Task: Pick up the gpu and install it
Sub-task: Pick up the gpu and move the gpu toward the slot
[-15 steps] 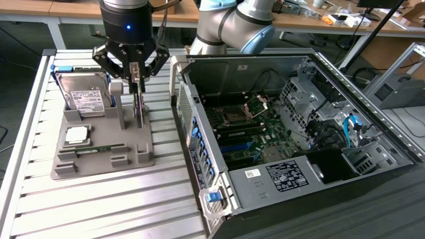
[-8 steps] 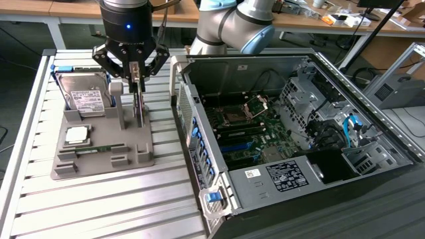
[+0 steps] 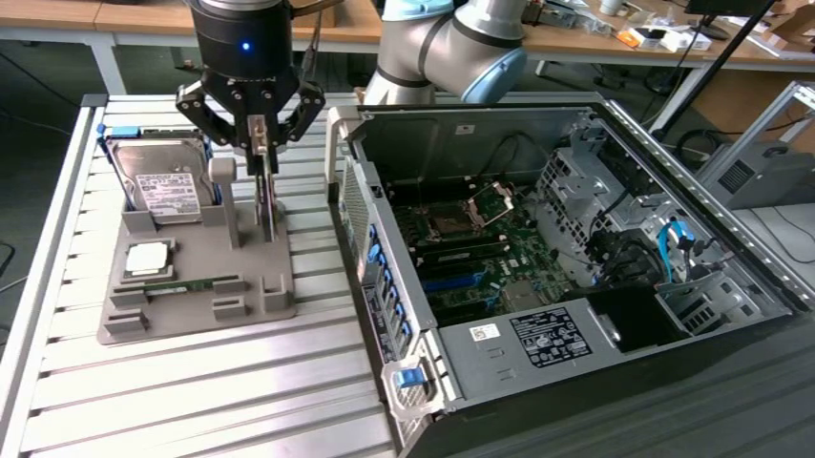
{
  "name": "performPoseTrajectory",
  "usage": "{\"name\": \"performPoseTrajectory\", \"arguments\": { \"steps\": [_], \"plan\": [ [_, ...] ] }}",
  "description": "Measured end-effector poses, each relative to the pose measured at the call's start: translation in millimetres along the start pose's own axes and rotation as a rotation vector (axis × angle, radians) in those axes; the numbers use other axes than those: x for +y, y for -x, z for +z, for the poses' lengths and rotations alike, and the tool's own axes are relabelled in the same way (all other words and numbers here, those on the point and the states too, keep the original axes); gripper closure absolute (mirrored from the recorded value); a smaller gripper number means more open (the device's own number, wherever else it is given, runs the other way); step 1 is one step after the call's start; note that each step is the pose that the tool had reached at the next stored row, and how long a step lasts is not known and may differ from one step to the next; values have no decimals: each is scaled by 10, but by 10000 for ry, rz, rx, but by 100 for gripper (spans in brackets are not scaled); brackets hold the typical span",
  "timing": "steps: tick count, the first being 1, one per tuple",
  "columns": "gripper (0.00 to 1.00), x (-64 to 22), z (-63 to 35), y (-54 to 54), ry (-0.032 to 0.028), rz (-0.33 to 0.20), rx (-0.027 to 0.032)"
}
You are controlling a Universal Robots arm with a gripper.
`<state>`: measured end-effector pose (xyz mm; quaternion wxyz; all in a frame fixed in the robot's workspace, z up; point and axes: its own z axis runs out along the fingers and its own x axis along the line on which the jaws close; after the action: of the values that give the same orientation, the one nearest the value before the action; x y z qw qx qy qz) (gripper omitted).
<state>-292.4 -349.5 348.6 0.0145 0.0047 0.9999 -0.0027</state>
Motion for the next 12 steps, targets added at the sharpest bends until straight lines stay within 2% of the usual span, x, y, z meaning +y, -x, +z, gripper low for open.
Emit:
{"name": "performPoseTrajectory", "arguments": {
  "steps": [6,12],
  "plan": [
    [73,0,-30,1,9,0,-1],
    [73,-1,-116,3,12,0,0]
  ]
}}
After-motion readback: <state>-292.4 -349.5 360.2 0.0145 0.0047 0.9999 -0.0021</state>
